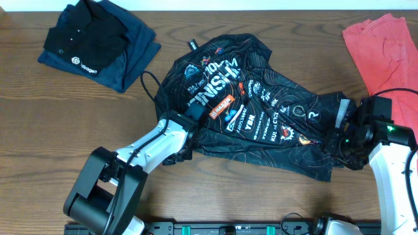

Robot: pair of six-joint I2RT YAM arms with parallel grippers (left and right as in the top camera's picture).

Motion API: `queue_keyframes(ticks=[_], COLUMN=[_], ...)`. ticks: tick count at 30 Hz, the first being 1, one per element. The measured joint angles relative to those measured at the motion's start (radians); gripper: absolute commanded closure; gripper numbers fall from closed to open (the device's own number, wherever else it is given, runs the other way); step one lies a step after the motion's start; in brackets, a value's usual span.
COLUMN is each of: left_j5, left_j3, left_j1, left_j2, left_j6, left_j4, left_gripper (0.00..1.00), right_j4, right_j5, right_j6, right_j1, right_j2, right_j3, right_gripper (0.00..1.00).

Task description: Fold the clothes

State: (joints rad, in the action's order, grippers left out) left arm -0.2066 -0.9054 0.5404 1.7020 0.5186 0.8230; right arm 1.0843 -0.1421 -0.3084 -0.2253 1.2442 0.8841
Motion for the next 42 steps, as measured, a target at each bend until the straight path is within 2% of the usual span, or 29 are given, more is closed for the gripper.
queue_keyframes(ticks=[3,5,9,15,22,36,42], left_j5=[-0.003,-0.009,-0.019,-0.028,-0.032,-0.033,-0.033], left_j3=[0.0,0.0,0.0,0.0,0.0,0.0,0.0], left_j1=[0.0,-0.001,-0.012,-0.041,-0.049,-0.049,-0.049], left_j2=[0.0,0.0,0.0,0.0,0.0,0.0,0.0], left_j6=[0.001,0.01,0.019,0.035,0.05,0.055,0.055], left_j4=[-0.001,-0.001,-0.001,0.0,0.0,-0.001,-0.001], left_gripper=[0.81,0.87,0.88,0.89,0.89,0.89,0.89], right_j4=[0.0,0.001,0.01,-0.005,-0.059,-0.192,-0.2], right_j5=[0.005,0.032,0.11,0.166,0.185,0.149,0.137], right_j6=[-0.002,-0.022,-0.085,-0.135,-0.201,-0.246,-0.315], right_j1=[0.0,0.0,0.0,0.0,0.0,0.0,0.0], right_j2=[0.0,0.0,0.0,0.0,-0.001,-0.001,-0.001], right_j3=[0.0,0.0,-0.003,-0.021,-0.145,-0.294,-0.335], right_gripper=[0.41,0.41,0.34,0.34,0.29,0.34,0.36])
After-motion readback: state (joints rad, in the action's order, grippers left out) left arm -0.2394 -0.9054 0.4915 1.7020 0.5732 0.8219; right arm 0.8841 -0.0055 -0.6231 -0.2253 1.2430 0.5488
